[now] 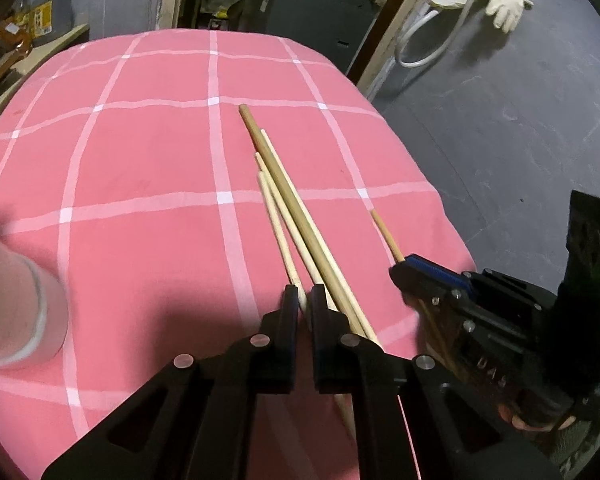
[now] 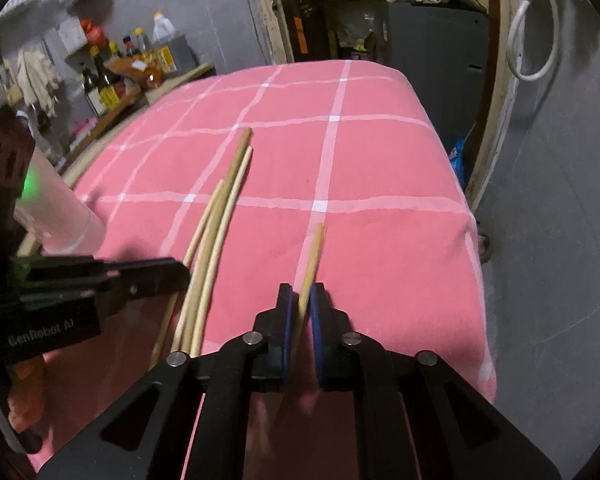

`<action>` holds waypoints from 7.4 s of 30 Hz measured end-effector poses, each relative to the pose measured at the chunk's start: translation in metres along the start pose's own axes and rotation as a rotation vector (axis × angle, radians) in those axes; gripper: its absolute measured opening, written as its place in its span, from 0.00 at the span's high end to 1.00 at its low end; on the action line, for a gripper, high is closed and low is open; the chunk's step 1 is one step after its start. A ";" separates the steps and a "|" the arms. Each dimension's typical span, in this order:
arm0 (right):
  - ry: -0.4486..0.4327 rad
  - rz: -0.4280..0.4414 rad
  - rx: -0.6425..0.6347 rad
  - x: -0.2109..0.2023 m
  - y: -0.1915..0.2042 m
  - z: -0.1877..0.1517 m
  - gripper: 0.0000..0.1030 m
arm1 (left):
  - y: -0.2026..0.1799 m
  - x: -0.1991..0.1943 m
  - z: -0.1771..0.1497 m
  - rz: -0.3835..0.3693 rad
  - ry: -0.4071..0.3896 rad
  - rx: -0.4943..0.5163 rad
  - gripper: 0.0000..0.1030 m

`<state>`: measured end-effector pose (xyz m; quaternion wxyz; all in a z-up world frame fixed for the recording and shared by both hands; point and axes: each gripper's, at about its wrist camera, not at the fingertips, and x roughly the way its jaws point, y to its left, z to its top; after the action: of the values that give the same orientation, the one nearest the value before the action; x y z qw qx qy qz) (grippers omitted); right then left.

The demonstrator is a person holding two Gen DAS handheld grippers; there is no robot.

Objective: Organize utensils
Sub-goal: 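Close the right tool on a chopstick while the left tool grips another chopstick, then lift both chopsticks upright and carry them over the white caddy, then lower both held chopsticks down into the caddy slots, then open both tools to release the chopsticks into the caddy, then move both tools back down to the remaining chopsticks on the tablecloth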

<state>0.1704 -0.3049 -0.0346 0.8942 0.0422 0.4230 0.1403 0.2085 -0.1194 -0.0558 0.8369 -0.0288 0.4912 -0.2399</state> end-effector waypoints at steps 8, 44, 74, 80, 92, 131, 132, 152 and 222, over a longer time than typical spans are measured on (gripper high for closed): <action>-0.134 0.023 -0.024 -0.027 0.022 -0.008 0.97 | -0.003 -0.032 -0.017 0.014 -0.130 0.025 0.98; -0.592 0.152 -0.085 -0.097 0.100 0.003 0.97 | 0.005 -0.142 -0.042 0.102 -0.602 0.057 0.98; -0.867 0.487 -0.101 -0.066 0.204 0.095 0.97 | 0.160 -0.272 -0.039 0.323 -1.032 -0.157 0.98; -0.876 0.493 -0.072 -0.051 0.201 0.098 0.97 | 0.162 -0.268 -0.038 0.321 -1.076 -0.167 0.98; -0.907 0.445 -0.092 -0.028 0.210 0.089 0.97 | 0.164 -0.241 -0.037 0.317 -1.075 -0.184 0.98; -0.898 0.398 -0.190 -0.021 0.226 0.069 0.96 | 0.147 -0.211 -0.053 0.438 -1.087 -0.021 0.98; -0.898 0.398 -0.193 -0.023 0.226 0.068 0.96 | 0.147 -0.211 -0.054 0.432 -1.081 -0.020 0.98; -0.870 0.297 -0.233 -0.058 0.203 0.056 0.78 | 0.125 -0.223 -0.062 0.319 -1.026 -0.055 0.64; 0.064 0.015 -0.277 0.051 0.039 0.043 0.61 | 0.028 -0.042 -0.044 0.194 -0.144 -0.127 0.38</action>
<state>0.2257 -0.2511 -0.0377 0.8764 -0.0827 0.4276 0.2053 0.1655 -0.0685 -0.0524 0.8857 -0.0512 0.4445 -0.1237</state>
